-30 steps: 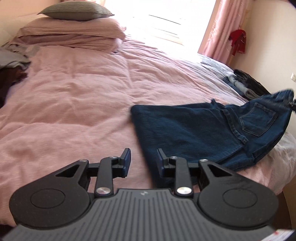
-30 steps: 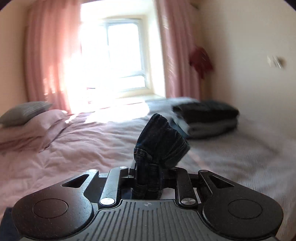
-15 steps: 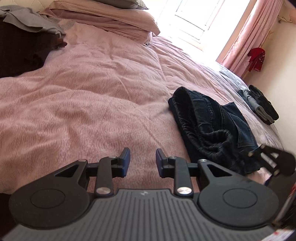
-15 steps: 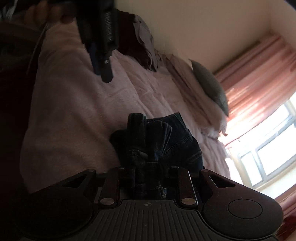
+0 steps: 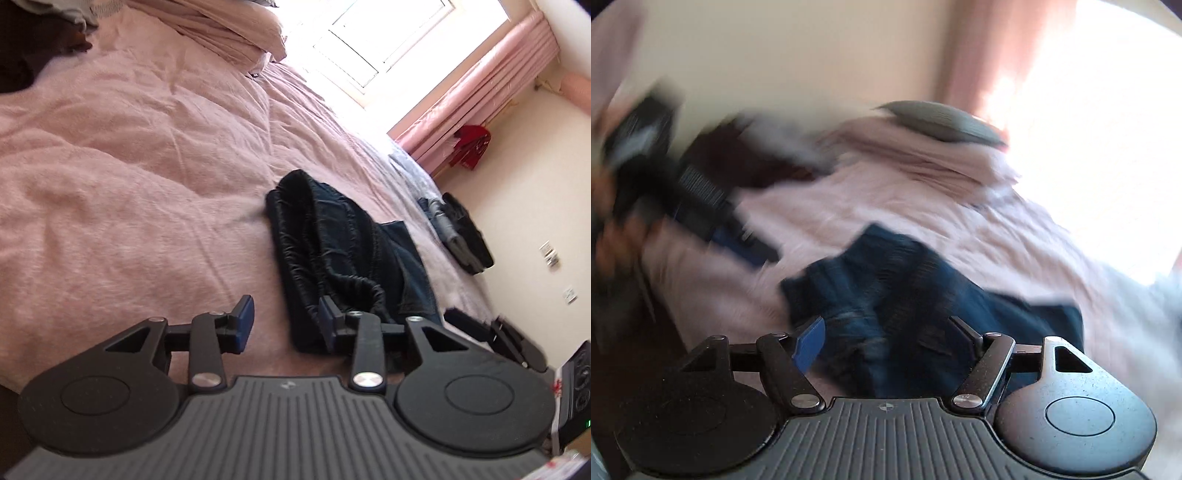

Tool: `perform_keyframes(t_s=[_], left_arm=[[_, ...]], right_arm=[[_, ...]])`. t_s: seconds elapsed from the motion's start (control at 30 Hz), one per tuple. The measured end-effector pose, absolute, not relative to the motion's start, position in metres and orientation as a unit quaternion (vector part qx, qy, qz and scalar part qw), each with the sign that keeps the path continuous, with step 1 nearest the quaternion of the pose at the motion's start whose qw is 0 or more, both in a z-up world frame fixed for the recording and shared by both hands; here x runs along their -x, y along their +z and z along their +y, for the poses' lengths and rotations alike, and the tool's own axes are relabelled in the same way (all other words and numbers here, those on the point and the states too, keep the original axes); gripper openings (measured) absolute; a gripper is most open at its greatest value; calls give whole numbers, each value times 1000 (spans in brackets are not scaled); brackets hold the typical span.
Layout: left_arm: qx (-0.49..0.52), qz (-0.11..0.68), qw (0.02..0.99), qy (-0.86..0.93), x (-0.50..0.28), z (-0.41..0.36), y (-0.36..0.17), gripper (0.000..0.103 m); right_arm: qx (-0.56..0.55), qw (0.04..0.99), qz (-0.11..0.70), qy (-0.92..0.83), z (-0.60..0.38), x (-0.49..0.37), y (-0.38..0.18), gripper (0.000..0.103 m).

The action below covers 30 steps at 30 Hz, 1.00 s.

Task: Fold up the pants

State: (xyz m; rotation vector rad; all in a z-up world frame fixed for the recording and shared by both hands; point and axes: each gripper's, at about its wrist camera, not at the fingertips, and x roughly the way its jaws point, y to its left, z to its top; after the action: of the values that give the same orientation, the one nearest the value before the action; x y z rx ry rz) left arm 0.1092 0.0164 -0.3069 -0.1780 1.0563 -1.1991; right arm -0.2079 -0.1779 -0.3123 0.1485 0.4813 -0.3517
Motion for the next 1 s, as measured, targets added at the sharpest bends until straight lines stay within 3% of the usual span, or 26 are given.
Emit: perform_keyframes(t_s=[0.1, 0.17, 0.3, 0.4, 0.47, 0.57, 0.77, 1.0], left_arm=[[132, 499, 665, -540, -112, 6, -310, 48], [163, 518, 646, -536, -115, -2, -314, 63], [185, 556, 608, -536, -112, -23, -324, 70], [176, 563, 604, -535, -106, -35, -328, 69], [159, 539, 620, -548, -103, -35, -325, 31], [89, 466, 649, -595, -92, -29, -319, 18], [-13, 316, 685, -657, -68, -15, -334, 24], [47, 387, 688, -612, -104, -27, -311, 42]], right_arm=[[-219, 900, 201, -318, -234, 245, -315, 68], [-299, 850, 190, -391, -264, 266, -326, 67], [-458, 785, 147, -392, -295, 318, -355, 66], [-495, 775, 133, -369, -291, 335, -364, 65], [-500, 778, 137, -355, -289, 330, -366, 63], [-489, 785, 145, -352, -282, 321, -373, 59], [-481, 793, 158, -339, -287, 316, -382, 58], [-479, 799, 153, -330, -305, 316, -376, 58]])
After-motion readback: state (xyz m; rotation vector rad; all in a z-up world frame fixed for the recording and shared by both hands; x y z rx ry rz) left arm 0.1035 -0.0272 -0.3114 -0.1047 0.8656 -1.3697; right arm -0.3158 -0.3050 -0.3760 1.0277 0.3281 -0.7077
